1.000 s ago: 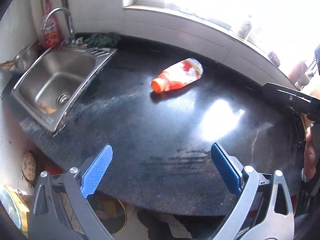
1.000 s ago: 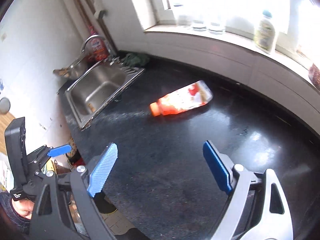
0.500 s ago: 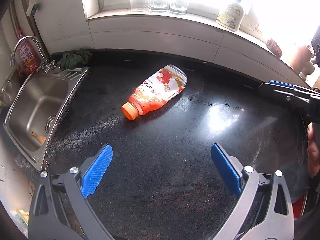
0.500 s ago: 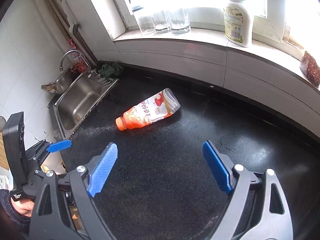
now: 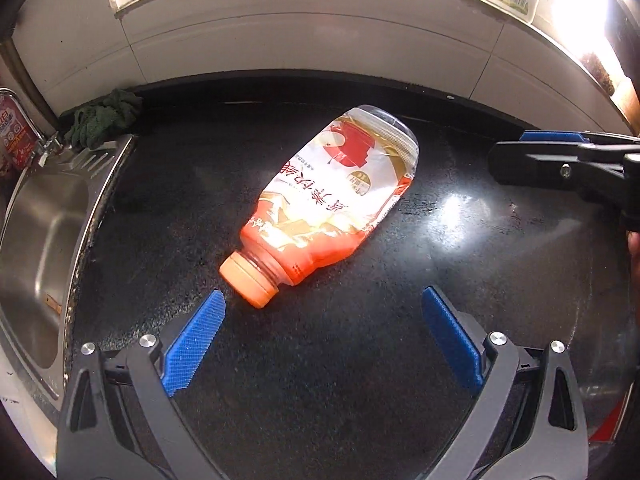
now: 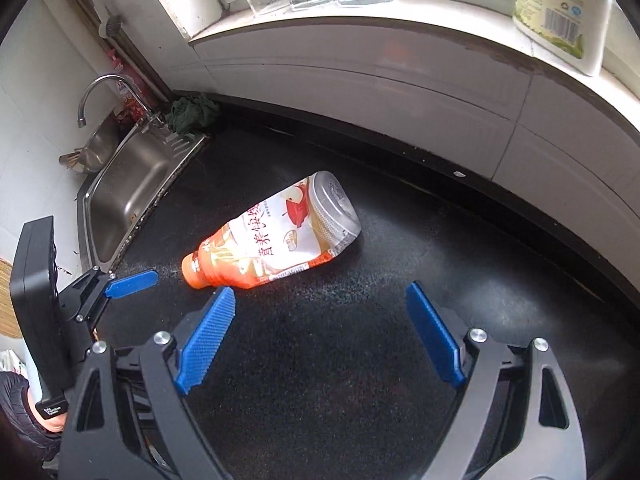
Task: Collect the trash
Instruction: 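Grasp the orange-capped sauce bottle with both tools, left at cap, right at base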
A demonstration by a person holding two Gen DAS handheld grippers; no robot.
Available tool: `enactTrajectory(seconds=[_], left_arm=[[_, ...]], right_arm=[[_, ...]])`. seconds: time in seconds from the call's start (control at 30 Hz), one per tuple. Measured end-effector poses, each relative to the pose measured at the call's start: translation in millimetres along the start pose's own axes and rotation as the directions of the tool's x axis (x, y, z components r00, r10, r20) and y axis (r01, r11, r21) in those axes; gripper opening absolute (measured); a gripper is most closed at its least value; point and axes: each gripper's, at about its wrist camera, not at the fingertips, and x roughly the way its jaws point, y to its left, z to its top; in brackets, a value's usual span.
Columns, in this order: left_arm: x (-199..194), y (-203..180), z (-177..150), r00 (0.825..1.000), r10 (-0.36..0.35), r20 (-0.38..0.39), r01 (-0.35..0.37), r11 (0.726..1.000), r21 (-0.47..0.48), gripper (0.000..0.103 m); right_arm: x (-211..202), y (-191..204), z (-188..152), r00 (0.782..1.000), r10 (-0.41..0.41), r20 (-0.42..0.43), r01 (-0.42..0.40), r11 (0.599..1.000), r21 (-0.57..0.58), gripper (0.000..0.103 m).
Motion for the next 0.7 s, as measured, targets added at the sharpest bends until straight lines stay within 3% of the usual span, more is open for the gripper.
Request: enactTrajectory(seconds=[0.17,0.37,0.5,0.6,0.7], left_arm=[[40,9,16,0.999,0.027,-0.038,-0.026,0.999,0.022,0.097],[67,17,28,0.998,-0.011,-0.064,0.012,1.0,0.028,0.097],[73,13,31,0.998,-0.037,-0.045,0.04,0.998,0.058,0.096],[75,12,33,0.999,-0.017,-0.035,0.019,0.998,0.062,0.086],[72,12,33,0.999,-0.04,-0.036,0.043,0.996,0.079,0.078]], right_arm=[[55,0,27,0.999,-0.008,-0.054,0.007,1.0,-0.03,0.085],[104,-13,41,0.994,-0.007,-0.114,0.006,1.0,-0.006,0.084],[116,-10,41,0.992,-0.01,-0.128,0.003,0.999,-0.047,0.069],[114,-14,42,0.993,0.005,-0.115,-0.008,1.0,-0.026,0.066],[106,-21,43,0.995,0.01,-0.1,-0.011,1.0,-0.015,0.062]])
